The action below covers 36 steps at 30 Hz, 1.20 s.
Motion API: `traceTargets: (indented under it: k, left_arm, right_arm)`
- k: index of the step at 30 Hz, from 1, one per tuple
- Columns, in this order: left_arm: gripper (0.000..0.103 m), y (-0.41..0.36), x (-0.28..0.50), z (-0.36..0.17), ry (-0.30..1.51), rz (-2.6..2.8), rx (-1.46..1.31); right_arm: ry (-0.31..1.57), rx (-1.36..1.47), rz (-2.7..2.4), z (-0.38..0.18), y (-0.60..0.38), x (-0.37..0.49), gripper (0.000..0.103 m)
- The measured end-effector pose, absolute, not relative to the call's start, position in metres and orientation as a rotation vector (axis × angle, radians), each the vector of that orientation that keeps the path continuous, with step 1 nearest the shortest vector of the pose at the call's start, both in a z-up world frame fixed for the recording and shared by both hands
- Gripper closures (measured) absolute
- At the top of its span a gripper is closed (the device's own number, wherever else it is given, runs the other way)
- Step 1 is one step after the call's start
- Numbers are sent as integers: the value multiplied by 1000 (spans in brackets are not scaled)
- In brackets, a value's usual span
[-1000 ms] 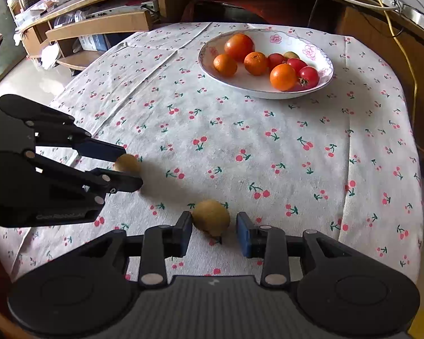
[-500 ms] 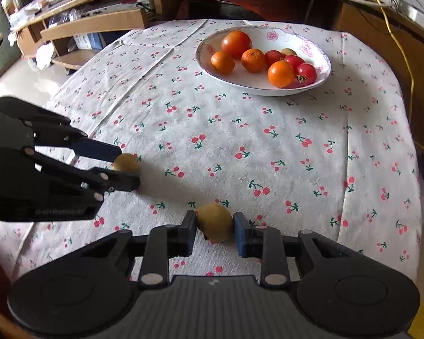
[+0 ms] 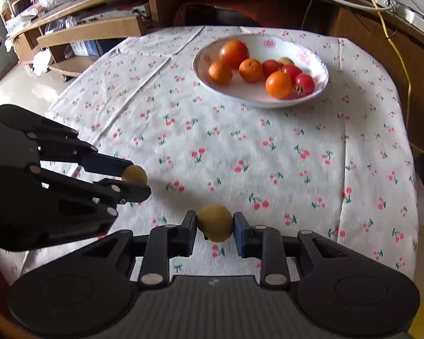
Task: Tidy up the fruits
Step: 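Lift both held kiwis and carry them toward the white bowl, then lower both kiwis into the bowl and open both tools to release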
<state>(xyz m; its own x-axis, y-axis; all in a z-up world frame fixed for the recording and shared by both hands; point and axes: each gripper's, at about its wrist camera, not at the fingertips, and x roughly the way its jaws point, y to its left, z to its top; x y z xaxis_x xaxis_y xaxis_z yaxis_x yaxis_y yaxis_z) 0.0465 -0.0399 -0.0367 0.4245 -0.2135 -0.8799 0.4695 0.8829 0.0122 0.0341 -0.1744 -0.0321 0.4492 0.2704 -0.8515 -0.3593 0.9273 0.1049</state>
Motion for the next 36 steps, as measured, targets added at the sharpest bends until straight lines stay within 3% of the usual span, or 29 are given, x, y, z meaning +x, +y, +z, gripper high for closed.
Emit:
traceTargets:
  k: [36]
  left_arm:
    - [72, -63, 132, 24, 856, -363, 213]
  right_arm:
    - [824, -7, 237, 26, -193, 117, 74]
